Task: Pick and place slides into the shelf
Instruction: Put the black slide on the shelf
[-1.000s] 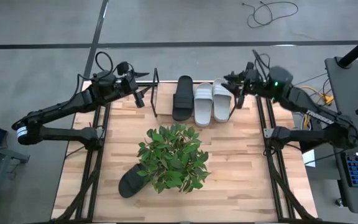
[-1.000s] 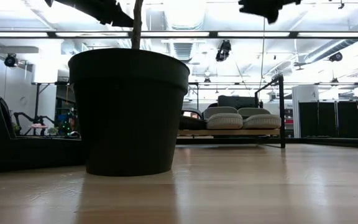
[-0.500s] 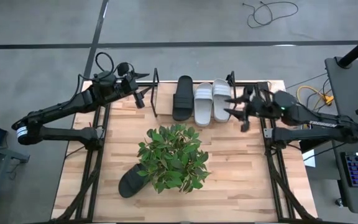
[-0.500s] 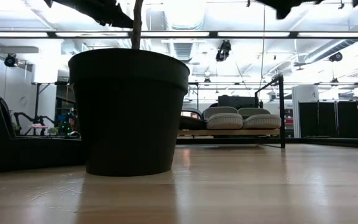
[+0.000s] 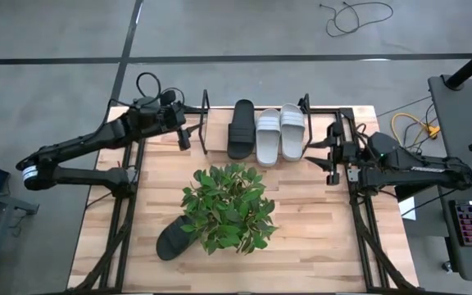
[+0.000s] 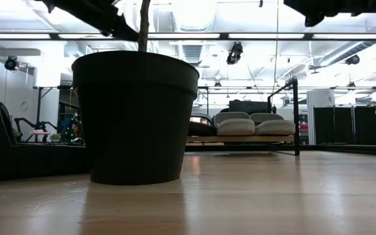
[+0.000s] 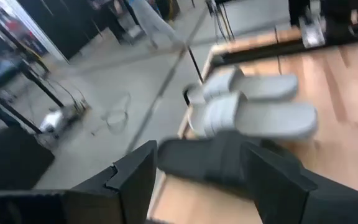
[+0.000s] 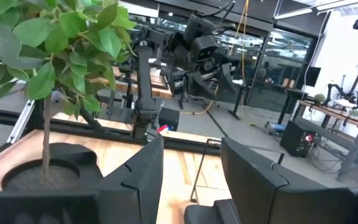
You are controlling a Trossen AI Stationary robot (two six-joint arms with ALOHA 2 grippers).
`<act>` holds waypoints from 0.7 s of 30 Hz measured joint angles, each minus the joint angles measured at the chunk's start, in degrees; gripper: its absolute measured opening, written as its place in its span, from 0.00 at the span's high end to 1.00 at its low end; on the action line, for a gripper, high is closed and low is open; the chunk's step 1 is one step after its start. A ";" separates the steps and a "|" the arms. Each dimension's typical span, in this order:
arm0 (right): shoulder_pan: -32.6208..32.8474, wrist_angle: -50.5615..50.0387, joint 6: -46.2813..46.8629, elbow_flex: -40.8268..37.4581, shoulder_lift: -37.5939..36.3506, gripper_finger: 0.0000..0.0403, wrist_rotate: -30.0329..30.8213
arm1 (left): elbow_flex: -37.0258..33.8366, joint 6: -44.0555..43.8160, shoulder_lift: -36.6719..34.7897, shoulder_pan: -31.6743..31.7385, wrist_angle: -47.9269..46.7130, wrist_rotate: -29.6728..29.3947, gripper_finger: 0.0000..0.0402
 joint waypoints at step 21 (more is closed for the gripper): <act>-0.15 0.07 -3.82 0.00 4.68 0.65 4.87 | 0.58 -8.90 -2.26 -10.82 -20.34 -2.50 0.47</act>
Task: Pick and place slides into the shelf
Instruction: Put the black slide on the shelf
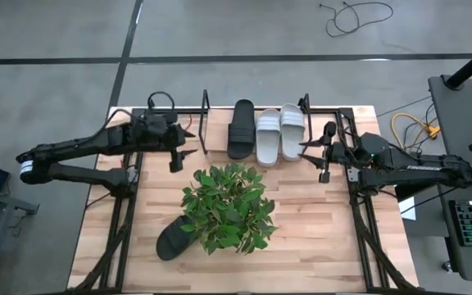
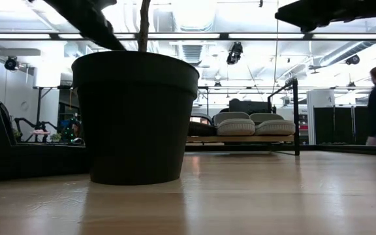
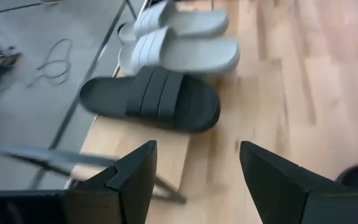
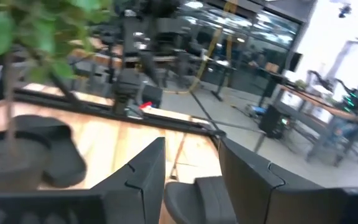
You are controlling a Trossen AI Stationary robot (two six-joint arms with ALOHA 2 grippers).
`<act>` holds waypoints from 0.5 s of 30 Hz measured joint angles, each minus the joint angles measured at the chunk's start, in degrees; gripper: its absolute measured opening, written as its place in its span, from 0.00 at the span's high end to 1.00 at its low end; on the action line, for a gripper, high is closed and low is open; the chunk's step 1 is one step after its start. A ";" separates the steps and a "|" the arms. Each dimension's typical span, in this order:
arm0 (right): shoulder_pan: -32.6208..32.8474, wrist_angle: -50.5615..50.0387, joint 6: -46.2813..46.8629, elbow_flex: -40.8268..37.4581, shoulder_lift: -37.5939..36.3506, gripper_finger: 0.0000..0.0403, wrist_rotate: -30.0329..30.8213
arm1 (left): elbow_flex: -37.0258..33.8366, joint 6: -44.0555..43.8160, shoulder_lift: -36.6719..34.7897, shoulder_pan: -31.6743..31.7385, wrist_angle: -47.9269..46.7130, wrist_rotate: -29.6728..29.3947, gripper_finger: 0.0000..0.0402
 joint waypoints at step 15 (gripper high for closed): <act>-0.01 0.05 1.30 0.00 -0.06 0.67 2.60 | 3.97 -25.88 0.70 -31.16 -21.23 -23.03 0.47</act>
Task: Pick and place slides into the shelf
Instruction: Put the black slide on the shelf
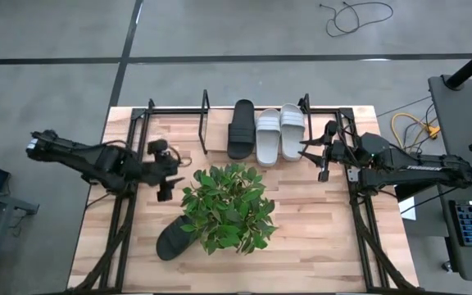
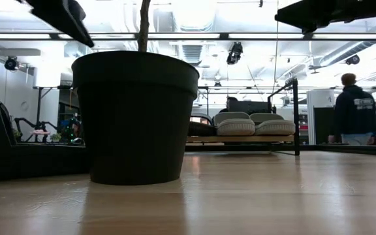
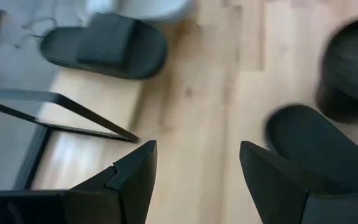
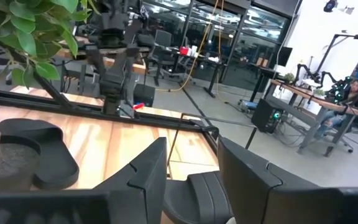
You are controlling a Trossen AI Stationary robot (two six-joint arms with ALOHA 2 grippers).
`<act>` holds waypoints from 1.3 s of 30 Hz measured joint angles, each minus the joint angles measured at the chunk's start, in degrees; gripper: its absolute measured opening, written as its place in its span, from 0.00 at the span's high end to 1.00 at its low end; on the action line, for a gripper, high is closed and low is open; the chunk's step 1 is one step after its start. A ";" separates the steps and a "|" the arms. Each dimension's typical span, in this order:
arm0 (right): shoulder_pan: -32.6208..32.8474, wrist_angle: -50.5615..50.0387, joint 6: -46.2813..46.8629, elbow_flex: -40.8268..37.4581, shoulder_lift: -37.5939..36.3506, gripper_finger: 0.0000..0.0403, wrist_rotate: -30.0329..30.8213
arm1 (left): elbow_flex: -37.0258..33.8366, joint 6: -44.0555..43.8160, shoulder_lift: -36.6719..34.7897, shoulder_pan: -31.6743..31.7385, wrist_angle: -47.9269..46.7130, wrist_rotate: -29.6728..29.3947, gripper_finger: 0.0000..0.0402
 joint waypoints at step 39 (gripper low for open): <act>0.01 0.52 4.62 -1.62 0.09 0.73 0.02 | 28.83 -54.22 55.75 -44.13 -33.08 -2.32 0.47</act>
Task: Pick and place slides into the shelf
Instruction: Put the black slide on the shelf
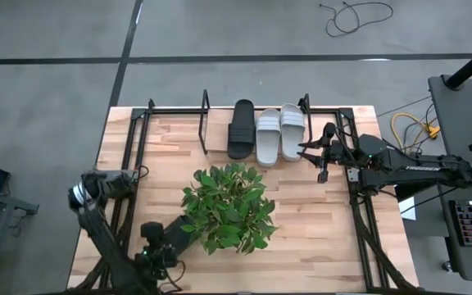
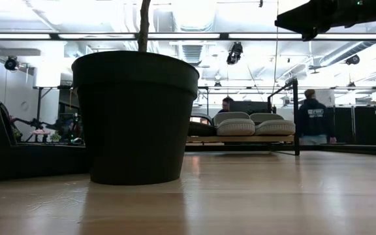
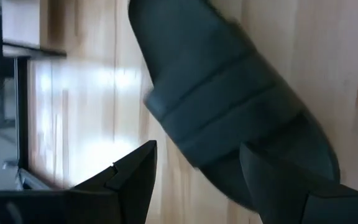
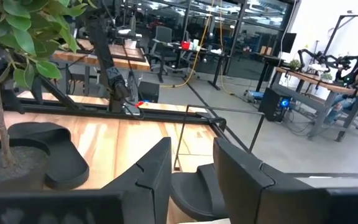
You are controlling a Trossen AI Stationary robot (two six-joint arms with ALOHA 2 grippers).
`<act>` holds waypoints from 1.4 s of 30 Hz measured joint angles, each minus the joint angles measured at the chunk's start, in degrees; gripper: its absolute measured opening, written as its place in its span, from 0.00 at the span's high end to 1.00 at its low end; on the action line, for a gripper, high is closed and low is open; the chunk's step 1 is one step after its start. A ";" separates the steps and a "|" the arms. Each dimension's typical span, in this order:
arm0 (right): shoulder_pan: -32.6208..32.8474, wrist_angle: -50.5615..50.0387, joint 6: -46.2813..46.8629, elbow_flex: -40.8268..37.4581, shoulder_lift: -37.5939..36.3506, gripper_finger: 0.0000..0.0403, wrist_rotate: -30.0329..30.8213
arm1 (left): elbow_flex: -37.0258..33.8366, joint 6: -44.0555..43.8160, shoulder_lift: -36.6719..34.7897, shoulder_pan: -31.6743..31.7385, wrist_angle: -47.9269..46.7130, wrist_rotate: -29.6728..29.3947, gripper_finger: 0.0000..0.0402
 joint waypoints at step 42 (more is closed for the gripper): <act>0.00 2.84 -3.10 -0.11 0.02 0.77 -0.02 | -3.07 0.63 13.89 -1.24 -1.79 -4.47 0.50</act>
